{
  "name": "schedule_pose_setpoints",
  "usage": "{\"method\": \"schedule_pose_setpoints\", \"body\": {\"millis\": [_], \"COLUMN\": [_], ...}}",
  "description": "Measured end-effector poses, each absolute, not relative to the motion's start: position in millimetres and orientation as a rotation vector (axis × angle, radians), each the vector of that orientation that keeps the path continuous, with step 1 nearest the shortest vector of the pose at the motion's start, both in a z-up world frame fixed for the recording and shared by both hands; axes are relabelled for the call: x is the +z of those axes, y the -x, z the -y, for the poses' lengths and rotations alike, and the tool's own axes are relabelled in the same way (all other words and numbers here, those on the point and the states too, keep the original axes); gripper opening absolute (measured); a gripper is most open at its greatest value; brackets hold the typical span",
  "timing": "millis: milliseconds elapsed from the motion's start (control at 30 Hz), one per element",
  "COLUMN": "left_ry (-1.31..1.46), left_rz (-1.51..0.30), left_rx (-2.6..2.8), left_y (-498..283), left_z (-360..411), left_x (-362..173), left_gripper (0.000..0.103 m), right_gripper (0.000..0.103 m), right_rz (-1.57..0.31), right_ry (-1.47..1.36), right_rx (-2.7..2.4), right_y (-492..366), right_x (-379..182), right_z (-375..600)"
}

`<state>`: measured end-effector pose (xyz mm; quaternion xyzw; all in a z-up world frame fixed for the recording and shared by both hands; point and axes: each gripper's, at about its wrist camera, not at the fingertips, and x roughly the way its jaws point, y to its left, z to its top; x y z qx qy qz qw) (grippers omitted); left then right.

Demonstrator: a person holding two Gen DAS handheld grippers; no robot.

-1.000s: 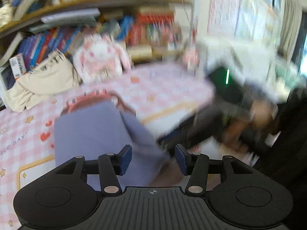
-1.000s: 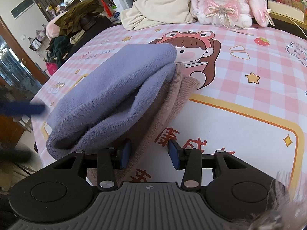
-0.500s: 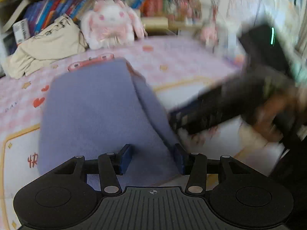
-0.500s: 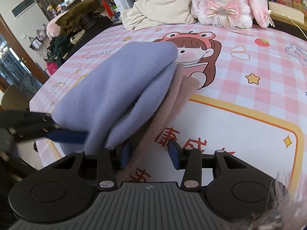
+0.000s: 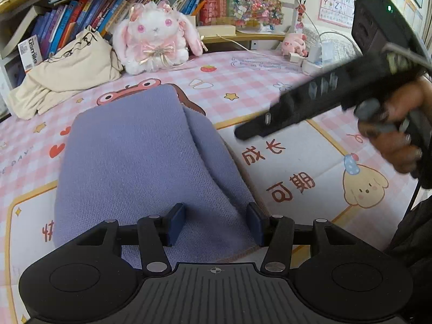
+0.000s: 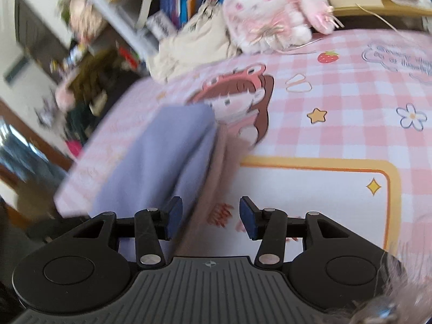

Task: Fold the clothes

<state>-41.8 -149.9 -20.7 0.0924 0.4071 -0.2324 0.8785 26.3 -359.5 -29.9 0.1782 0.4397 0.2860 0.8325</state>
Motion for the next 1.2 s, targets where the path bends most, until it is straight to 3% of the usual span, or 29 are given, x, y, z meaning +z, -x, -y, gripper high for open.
{"method": "schedule_pose_setpoints", "body": {"millis": [133,300,700,767,800,933,1000,1133,1200], "left_ry": [-0.131,-0.070,-0.290,-0.299,-0.290,-0.266,-0.265,-0.286,-0.285], "left_rz": [-0.768,-0.655,-0.716,-0.720,-0.723,-0.736,-0.743,-0.747,-0.751], "left_rx": [-0.464,-0.373,-0.324,-0.333,-0.335,-0.345,-0.350,-0.362,-0.364], "left_y": [43,41,51,51,50,49,49,47,46], "left_z": [140,116,134,133,132,128,128,132,132], "left_x": [6,33,-20,-20,-20,-19,-20,-22,-21], "left_gripper": [0.053,0.064,0.063,0.063,0.064,0.064,0.064,0.067,0.067], "right_gripper": [0.045,0.045,0.045,0.039,0.025,0.018,0.018,0.025,0.029], "right_rz": [-0.924,-0.945,-1.037,-1.028,-1.003,-0.767,-0.699,-0.935,-0.938], "right_ry": [-0.450,-0.493,-0.541,-0.526,-0.492,-0.295,-0.166,-0.243,-0.312], "right_rx": [0.616,0.649,0.664,0.648,0.661,0.818,0.806,0.563,0.585], "right_y": [-33,-36,-76,-78,-75,-41,-23,-53,-53], "right_x": [-24,-27,-51,-49,-44,-8,0,-41,-43], "right_z": [363,355,313,308,304,291,283,293,302]}}
